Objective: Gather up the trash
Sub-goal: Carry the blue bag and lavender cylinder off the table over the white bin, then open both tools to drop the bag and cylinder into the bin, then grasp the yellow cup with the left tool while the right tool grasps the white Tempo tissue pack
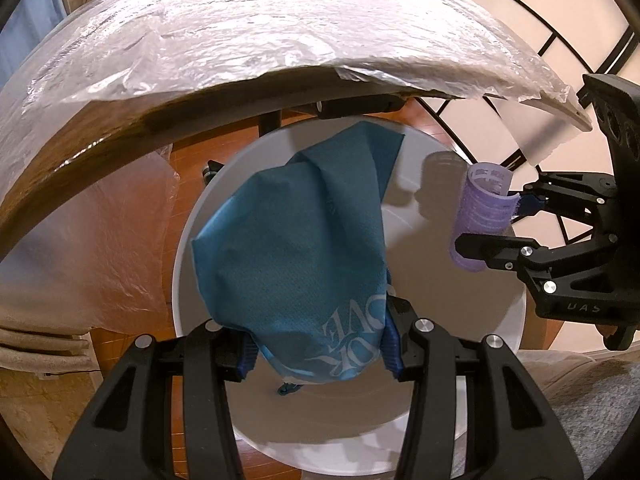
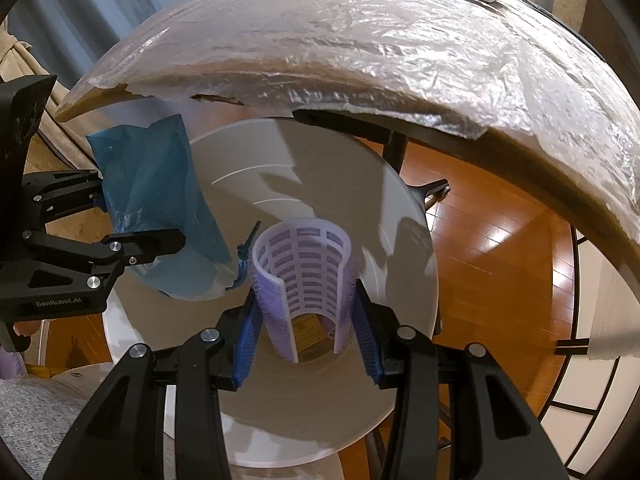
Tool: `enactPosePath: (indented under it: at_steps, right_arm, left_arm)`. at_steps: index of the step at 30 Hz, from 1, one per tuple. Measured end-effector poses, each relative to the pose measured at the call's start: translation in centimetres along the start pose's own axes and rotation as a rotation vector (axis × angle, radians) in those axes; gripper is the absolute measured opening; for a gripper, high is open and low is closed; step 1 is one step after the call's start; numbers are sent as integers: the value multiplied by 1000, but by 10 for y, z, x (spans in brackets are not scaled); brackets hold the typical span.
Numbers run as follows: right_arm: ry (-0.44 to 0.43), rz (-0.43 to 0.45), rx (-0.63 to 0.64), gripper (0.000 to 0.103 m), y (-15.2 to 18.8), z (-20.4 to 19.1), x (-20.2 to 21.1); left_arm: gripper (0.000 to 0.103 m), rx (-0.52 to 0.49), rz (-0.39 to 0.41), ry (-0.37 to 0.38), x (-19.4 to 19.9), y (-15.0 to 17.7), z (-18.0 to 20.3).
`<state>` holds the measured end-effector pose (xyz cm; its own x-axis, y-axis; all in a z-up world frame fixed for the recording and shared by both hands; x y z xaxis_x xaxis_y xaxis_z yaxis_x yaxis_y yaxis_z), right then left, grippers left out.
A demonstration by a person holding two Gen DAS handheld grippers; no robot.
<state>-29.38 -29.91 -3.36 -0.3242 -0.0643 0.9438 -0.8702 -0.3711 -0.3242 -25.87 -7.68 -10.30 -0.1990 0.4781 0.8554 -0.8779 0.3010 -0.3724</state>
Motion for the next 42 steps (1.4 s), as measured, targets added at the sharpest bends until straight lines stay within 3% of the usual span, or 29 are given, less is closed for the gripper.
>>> enactPosePath:
  at_steps: [18, 19, 21, 25, 27, 28, 29, 30, 32, 35, 39, 42]
  right_arm:
    - [2, -24, 3, 44, 1, 6, -10]
    - [1, -22, 0, 51, 2, 7, -9]
    - [11, 10, 1, 76, 3, 9, -2]
    - [34, 79, 3, 81, 3, 16, 24]
    - [36, 140, 0, 82, 1, 21, 51]
    - [41, 193, 1, 89, -1, 24, 69]
    - [51, 233, 1, 97, -2, 27, 81]
    - [80, 302, -2, 99, -5, 32, 100]
    - [164, 411, -20, 99, -17, 43, 124]
    - [254, 485, -75, 99, -41, 65, 131]
    - [227, 425, -189, 99, -78, 101, 117]
    - [168, 380, -283, 99, -110, 129, 94]
  left_arm:
    - [52, 2, -1, -1, -1, -1, -4]
    - [60, 4, -1, -2, -2, -1, -5]
    - [71, 15, 1, 15, -2, -1, -7]
    - [81, 4, 29, 34, 13, -2, -3]
    - [81, -20, 73, 63, 35, -3, 5]
    - [82, -45, 123, 88, 54, -6, 12]
    - [85, -65, 166, 106, 69, -8, 16]
    - [99, -84, 220, 114, 85, -12, 19]
    - [102, -132, 394, 80, 126, -24, 25]
    - [102, -144, 505, 2, 147, -50, 14]
    - [102, -62, 445, -8, 134, -100, -19]
    - [102, 0, 450, 39, 119, -132, -43]
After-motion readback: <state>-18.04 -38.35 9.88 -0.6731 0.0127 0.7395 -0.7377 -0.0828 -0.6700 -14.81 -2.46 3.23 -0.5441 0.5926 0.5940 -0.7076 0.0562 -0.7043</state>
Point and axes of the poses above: each gripper's, at about its wrist camera, not at the fingertips, and x roughly against the way its jaws point, z to its right, y to its underside, the point moved 2 cm from there along -x, roughly the way its jaws point, and after that the axes turned 14 degrees about y, right-handed, at the moved point
